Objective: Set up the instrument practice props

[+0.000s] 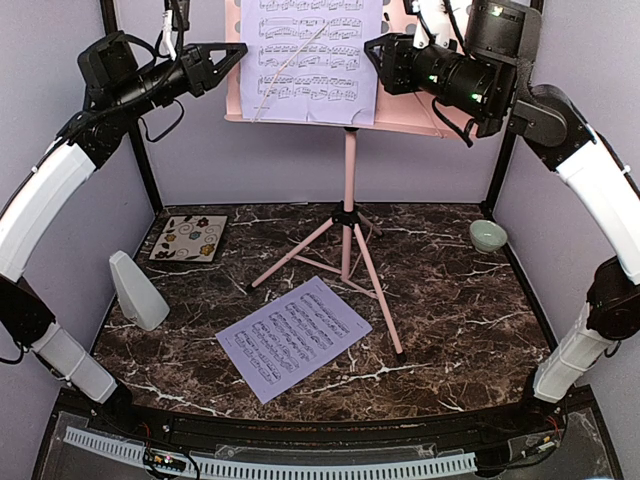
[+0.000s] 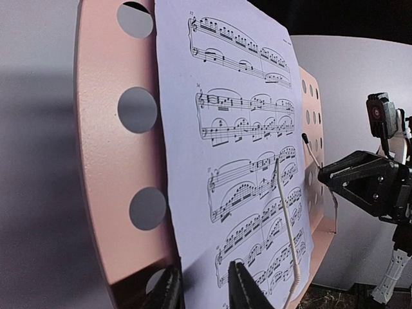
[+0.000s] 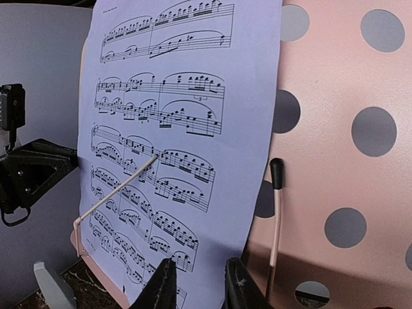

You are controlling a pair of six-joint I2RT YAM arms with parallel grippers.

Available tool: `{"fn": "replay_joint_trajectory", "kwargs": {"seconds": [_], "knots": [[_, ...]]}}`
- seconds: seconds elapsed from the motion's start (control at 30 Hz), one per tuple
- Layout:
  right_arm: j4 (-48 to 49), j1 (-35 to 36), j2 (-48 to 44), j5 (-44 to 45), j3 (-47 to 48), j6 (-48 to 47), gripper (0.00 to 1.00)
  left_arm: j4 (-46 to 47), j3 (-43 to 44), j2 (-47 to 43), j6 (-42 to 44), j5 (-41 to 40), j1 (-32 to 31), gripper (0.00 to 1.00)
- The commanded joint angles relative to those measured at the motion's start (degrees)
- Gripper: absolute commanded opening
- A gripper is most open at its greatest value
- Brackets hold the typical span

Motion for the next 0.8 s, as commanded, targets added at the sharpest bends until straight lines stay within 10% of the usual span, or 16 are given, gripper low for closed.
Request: {"fn": "replay_joint_trajectory", "kwargs": {"seconds": [0.0, 0.4, 0.77], "knots": [[2.56, 0.54, -0.99, 1.29, -0.3, 0.0, 0.27, 1.24, 2.34, 0.11, -1.12, 0.01, 0.13, 0.26], [2.41, 0.52, -0.94, 2.01, 0.02, -0.56, 0.26, 1.0, 2.97, 1.22, -2.14, 0.78, 0.03, 0.24], [2.37, 0.52, -1.0, 4.58, -0.12, -0.92, 0.24, -4.59, 3.63, -0.82, 4.34, -6.69, 0.1, 0.0]]}}
